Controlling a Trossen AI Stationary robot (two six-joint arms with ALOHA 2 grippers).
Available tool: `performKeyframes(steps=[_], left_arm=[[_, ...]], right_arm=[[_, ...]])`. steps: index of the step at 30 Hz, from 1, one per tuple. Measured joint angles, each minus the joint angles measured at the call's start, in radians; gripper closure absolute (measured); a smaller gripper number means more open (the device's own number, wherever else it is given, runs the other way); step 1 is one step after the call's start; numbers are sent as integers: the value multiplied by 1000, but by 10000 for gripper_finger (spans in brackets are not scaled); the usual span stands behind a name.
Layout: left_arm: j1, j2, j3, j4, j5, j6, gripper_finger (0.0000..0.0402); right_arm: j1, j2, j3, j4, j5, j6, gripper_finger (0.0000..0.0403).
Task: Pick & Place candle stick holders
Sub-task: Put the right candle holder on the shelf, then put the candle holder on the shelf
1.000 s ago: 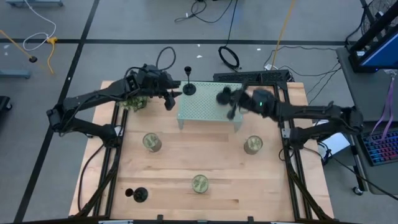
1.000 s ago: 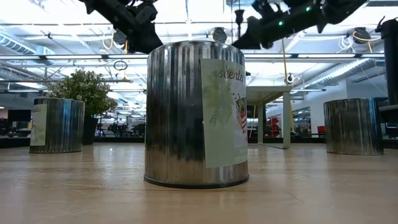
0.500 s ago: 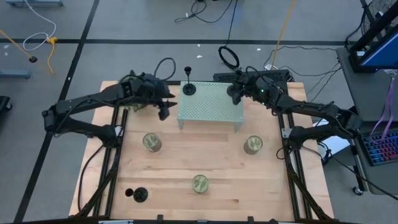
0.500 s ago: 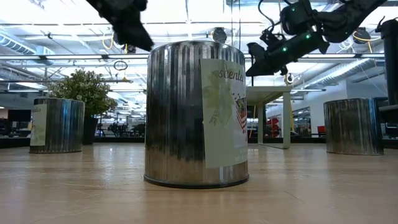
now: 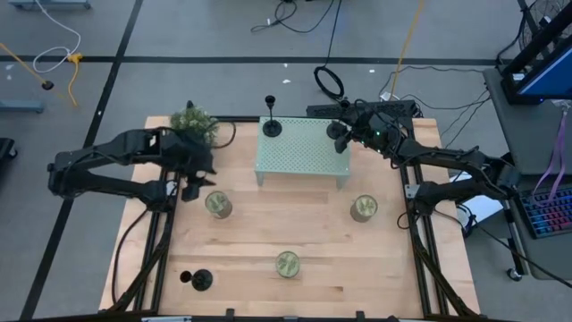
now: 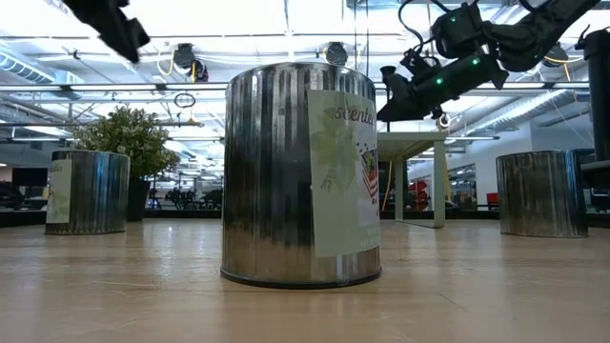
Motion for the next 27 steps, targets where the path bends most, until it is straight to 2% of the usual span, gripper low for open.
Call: performKeyframes(steps=[5,11,19,22,27], left_arm=[[-100,-11,-39,-96,55,-34,231],[-246,-11,-197,-86,92,-80,231],[-458,-9,-448,221,190,-228,232],[-553,-9,-495,314,208,-215,232],[-701,-9,-532,431,175,-219,232]], right_arm=[[7,-11,0,-23,0,-40,233],[33,-45,0,-98,0,-79,193],[52,-105,0,-179,3,-70,173],[54,-125,0,-181,1,-68,172],[54,-151,0,-183,2,-68,172]])
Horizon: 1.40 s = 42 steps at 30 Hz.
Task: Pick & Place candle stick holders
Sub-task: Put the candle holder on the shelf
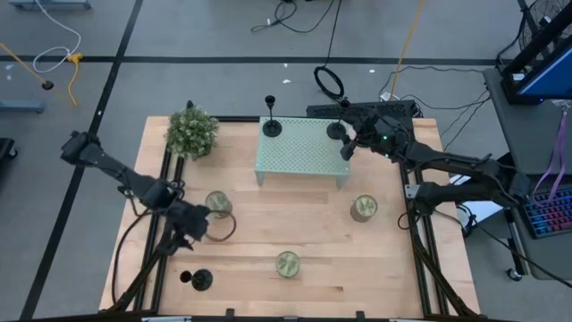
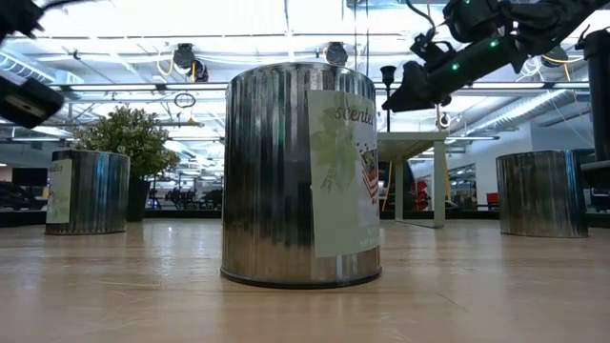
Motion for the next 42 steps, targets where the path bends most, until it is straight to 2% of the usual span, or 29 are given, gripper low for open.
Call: performKeyframes(steps=[5,8,11,15,19,23,29,34,39,42], left_arm=[[-126,0,-37,206,-17,-126,232],[-202,0,-82,340,-68,-133,231],[-268,0,-127,392,-122,-150,231],[-329,0,-179,418,-184,-197,231],[-371,1,-240,622,-200,-205,231],[-399,19,-302,809,-197,-199,231],[-417,94,-336,908,-286,-198,231],[-419,190,-336,1044,-292,-210,232],[-415,257,-336,1167,-435,-379,231],[-416,269,-336,1180,-464,-429,231]], right_arm=[[0,-16,0,-6,-1,-20,172],[0,-19,0,-7,-2,-19,172],[0,-19,0,-8,-2,-3,171],[0,-19,0,-16,0,-3,171],[0,-19,0,-71,0,-7,168],[0,-19,0,-123,1,0,168],[0,-18,0,-176,0,0,169],[12,-19,0,-188,1,1,170],[35,-19,0,-186,1,-1,172],[50,-19,0,-186,1,-1,174]])
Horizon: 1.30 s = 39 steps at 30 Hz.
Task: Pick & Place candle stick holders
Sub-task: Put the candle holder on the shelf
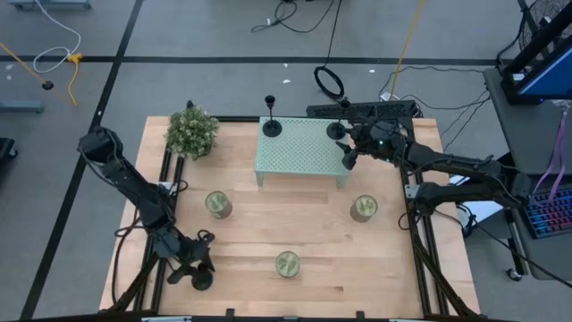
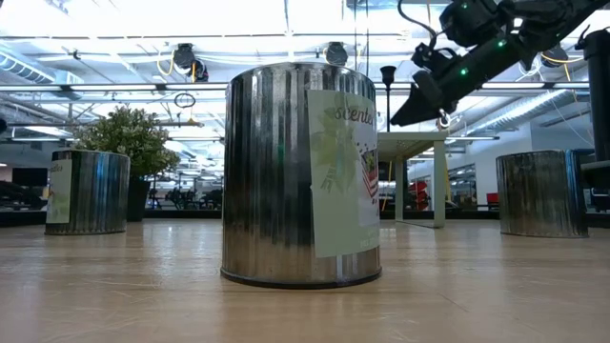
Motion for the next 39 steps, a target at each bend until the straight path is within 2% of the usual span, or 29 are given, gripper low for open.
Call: performKeyframes(steps=[4,6,8,13,16,19,21,24,28,32,35,39], left_arm=[[-12,0,0,2,26,82,234],[-23,0,0,2,35,128,249],[-31,0,0,3,39,162,277],[-36,0,0,9,57,200,382],[-30,0,8,53,13,228,387],[5,0,37,148,-22,327,392],[39,-1,76,173,-12,407,392],[107,0,168,119,9,514,392],[207,0,340,-143,45,684,392],[344,0,505,-341,-18,760,390],[448,0,583,-353,2,827,389],[599,12,676,-367,62,838,392]], right_arm=[[15,0,0,0,0,0,174],[20,0,0,0,0,0,175],[25,0,0,0,0,0,176],[38,0,0,-3,0,0,177],[49,0,0,-21,0,-1,180],[60,0,0,-36,0,1,183],[67,0,0,-32,0,1,185],[76,0,0,-25,0,1,186],[87,0,0,-25,0,6,186],[102,0,0,-24,0,6,186],[113,0,0,-24,0,6,187],[129,0,0,-24,0,4,190]])
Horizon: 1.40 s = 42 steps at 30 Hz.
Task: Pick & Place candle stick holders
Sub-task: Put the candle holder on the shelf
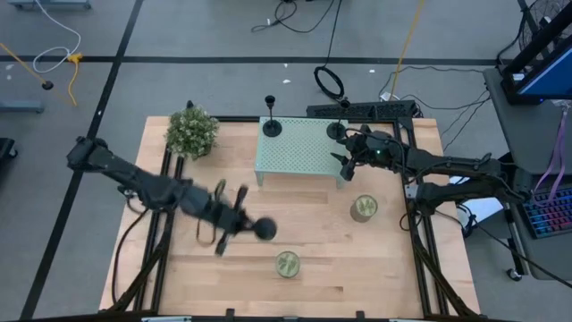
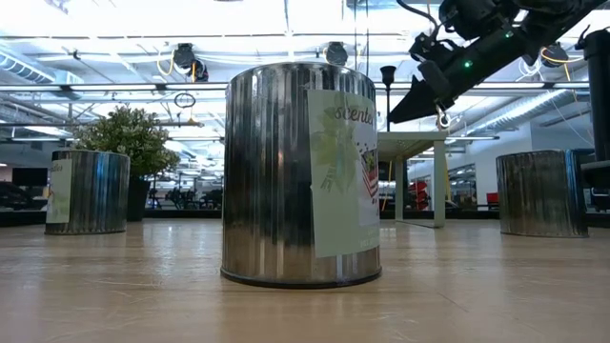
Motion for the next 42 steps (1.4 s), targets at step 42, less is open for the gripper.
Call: performKeyframes(steps=[42], left_arm=[[630,618,303,351,-242,-293,393]], right_arm=[[136,-29,0,-115,3,113,193]])
